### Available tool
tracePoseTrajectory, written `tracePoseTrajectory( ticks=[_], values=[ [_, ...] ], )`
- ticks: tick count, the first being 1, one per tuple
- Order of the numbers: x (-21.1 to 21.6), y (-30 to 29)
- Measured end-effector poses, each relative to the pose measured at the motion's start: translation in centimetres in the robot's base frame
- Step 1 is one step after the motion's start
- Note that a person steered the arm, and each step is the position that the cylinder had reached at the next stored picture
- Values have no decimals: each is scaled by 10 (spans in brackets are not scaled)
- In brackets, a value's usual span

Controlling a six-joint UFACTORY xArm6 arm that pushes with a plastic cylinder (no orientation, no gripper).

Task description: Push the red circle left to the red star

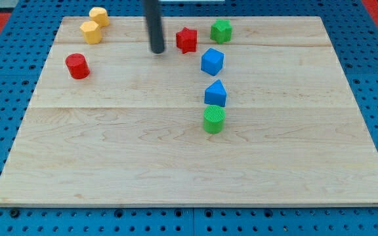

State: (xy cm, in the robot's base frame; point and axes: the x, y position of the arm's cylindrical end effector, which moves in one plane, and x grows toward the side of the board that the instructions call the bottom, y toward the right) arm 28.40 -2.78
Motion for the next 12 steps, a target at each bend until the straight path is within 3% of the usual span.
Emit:
tracePoseTrajectory(
  ticks=[1,2,3,5,6,7,8,11,12],
  values=[
    [-18,48],
    [-38,46],
    [-12,-72],
    [126,-131],
    [99,-212],
    [73,-243],
    [70,-220],
    [48,-68],
    [12,-37]
  ],
)
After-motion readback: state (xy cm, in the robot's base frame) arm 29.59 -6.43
